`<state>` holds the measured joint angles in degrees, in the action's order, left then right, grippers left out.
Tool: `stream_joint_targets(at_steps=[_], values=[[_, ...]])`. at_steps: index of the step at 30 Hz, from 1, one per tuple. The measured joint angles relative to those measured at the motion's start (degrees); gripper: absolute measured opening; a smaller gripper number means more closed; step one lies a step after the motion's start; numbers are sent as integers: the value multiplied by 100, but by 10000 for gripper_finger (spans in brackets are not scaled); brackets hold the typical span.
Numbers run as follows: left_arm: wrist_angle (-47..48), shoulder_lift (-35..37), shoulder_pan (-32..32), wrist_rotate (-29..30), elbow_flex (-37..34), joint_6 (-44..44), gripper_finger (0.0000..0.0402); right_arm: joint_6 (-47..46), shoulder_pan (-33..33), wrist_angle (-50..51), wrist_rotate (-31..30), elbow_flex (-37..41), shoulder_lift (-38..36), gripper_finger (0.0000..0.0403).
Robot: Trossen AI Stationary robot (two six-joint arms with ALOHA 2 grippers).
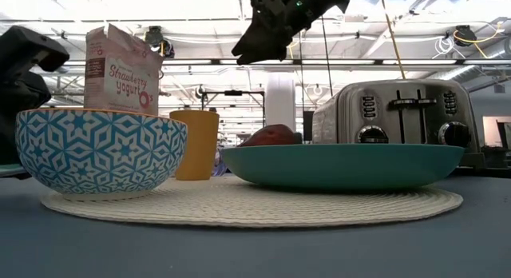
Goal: Arrange a breakfast setting
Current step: Put the spoon from the transparent cup to the left side of the white table mat
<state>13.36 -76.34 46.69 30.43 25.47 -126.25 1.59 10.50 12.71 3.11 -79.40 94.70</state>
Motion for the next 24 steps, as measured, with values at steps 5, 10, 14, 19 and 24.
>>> stream_joint_targets(at_steps=[5, 10, 14, 19, 24], values=[[26, -17, -12, -116, 0, -53, 30, 77, 2, 2, 0, 0, 0, 212], [150, -17, -54, -719, 0, -200, 58, 83, 1, 2, -1, 0, 0, 212], [162, -15, -54, -792, 0, -211, 66, 83, 2, 2, -1, 0, 0, 212], [171, -15, -55, -794, 2, -149, 69, 83, 1, 0, -1, 0, 0, 212], [179, -15, -56, -816, 2, -5, 70, 83, 2, 0, -2, 0, 0, 212]])
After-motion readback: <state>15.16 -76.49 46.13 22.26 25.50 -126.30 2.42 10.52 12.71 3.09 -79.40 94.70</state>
